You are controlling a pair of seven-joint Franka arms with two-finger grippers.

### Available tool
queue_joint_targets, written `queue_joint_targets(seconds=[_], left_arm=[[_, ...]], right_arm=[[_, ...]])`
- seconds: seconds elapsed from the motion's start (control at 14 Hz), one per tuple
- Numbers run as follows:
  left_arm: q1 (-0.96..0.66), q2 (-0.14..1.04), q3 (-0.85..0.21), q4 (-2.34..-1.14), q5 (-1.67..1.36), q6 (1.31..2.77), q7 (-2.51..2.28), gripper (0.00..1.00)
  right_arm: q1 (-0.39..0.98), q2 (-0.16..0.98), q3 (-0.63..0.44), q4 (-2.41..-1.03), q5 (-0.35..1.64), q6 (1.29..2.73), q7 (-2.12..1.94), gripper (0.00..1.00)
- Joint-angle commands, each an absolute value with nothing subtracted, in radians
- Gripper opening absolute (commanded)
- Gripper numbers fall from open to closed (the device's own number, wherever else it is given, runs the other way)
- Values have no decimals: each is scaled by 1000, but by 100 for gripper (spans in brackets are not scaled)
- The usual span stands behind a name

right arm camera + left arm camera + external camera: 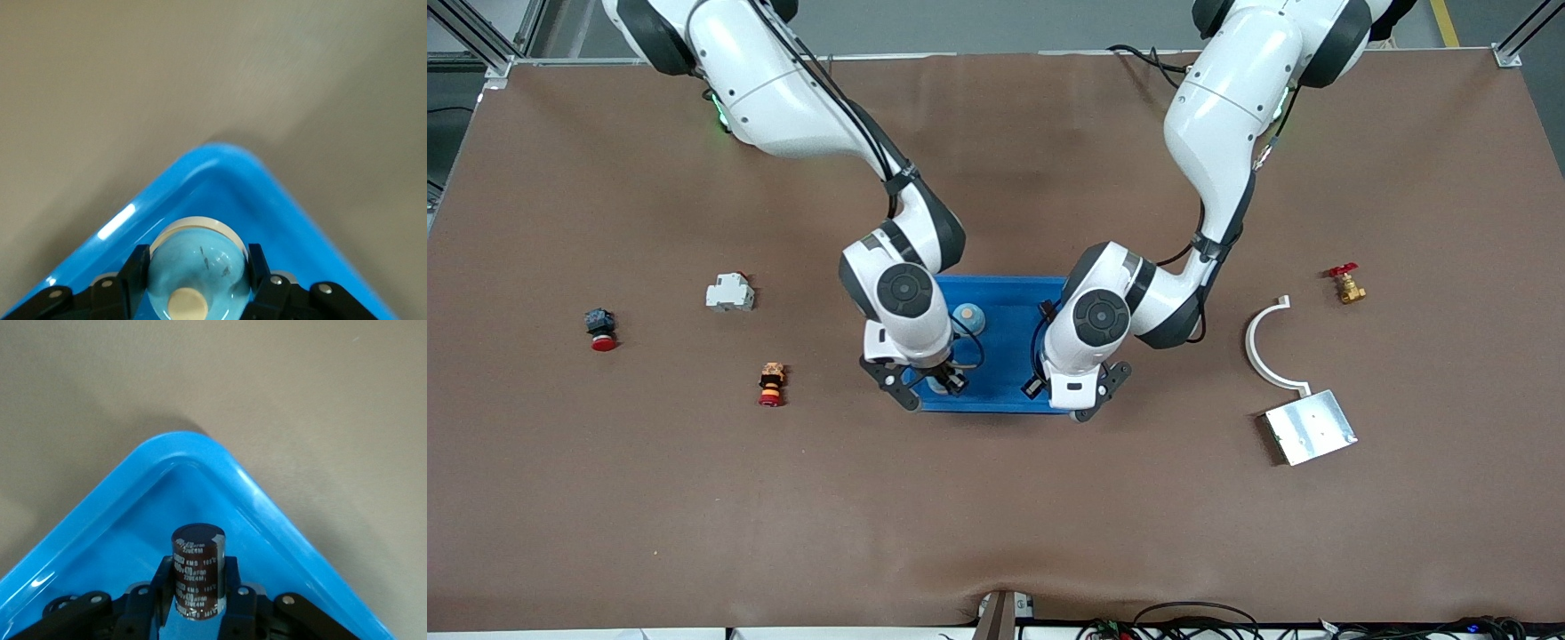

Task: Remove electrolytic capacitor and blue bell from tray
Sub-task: 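Carry the capacitor toward the white bracket while the right gripper carries the bell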

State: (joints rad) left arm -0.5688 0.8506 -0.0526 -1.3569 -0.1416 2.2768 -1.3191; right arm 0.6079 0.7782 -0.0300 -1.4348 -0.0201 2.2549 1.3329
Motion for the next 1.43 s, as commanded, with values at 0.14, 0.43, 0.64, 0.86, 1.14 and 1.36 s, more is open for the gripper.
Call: queue_joint_targets(seconds=[0.14, 0.43, 0.64, 0.86, 1.14, 1.36], left_arm=[[-539, 730, -37, -1376, -109, 2212, -1313, 0], [-499, 625, -40, -1400, -94, 1973, -1111, 0], [-460, 507, -38, -1520, -89, 1950, -993, 0], [-410, 361, -40, -1694, -89, 1953, -818, 0], [-304, 180, -40, -1899, -87, 1962, -564, 0], [-227, 111, -40, -1992, -83, 1977, -424, 0]], right_arm=[[522, 629, -14, -1557, -15, 2218, 1168, 0], [454, 508, -11, -1702, -11, 2227, 1043, 0], [398, 405, -11, -1824, -9, 2229, 941, 0], [348, 318, -11, -1925, 3, 2229, 839, 0], [278, 221, -11, -2035, 64, 2229, 683, 0], [256, 163, -12, -2106, 64, 2229, 643, 0]])
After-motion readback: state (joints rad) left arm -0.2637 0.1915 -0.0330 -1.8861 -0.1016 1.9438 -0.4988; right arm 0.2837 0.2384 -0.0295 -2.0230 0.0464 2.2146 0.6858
